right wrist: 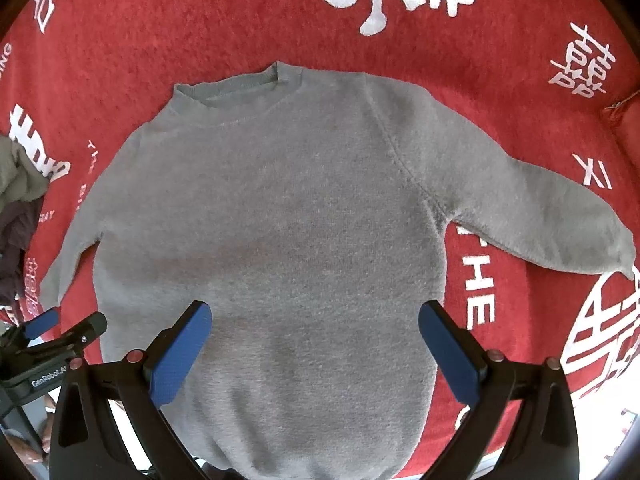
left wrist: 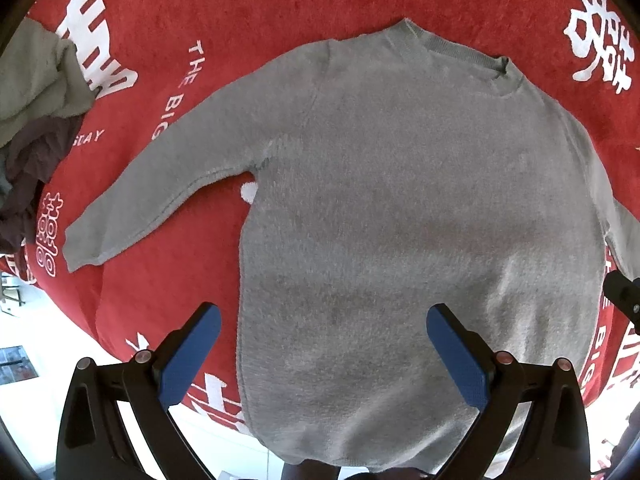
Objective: Fold small clothes
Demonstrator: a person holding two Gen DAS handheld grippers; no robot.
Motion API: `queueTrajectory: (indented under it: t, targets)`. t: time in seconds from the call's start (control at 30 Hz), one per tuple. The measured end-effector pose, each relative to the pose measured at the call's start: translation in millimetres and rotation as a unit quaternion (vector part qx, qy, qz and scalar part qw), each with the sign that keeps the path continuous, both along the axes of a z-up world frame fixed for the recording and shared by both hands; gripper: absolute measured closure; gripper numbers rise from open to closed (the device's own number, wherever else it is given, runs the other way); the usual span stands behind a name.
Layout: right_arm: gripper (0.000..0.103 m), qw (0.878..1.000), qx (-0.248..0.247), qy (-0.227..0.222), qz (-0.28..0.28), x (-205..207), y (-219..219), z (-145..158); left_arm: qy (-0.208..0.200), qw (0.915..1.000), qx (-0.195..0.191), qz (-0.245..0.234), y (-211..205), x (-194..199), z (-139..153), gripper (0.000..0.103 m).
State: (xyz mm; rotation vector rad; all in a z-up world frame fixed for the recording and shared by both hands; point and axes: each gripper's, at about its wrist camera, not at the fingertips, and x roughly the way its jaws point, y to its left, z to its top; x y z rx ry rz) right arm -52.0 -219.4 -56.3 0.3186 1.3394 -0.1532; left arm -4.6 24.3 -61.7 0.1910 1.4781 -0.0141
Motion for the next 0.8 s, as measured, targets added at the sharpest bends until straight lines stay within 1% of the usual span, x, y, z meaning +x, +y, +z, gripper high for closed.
queueTrajectory:
  t: [0.2, 0.43, 0.57, 0.67, 0.8]
  targets:
    - [0.0, 1.0, -0.005, 0.001, -0.006, 0.3, 7.4, 1.5, 0.0, 1.0, -0.006, -0.006, 4.8, 1.9, 0.6, 0.0]
    - [0.0, 1.0, -0.018, 0.004, -0.013, 1.8, 19.9, 1.9, -0.002, 0.9993, -0.022, -0.03, 10.5, 7.2, -0.9, 0.0]
    - [0.0, 1.0, -0.025, 0.004, -0.015, 1.5, 30.0, 2.1, -0.001, 0.9988, -0.034, -0.034, 19.8, 12.0, -2.2, 0.0]
    - [0.0, 1.0, -0.023, 0.005, -0.018, 3.7, 40.9, 2.0, -0.005, 0.9981, -0.056, -0.024, 34.0, 16.4, -3.2, 0.0]
    - [0.0, 1.0, -0.019, 0.0, 0.002, 10.1, 67.4, 2.7, -0.016, 0.9926, -0.12, 0.01, 63.9, 24.4, -4.3, 0.0]
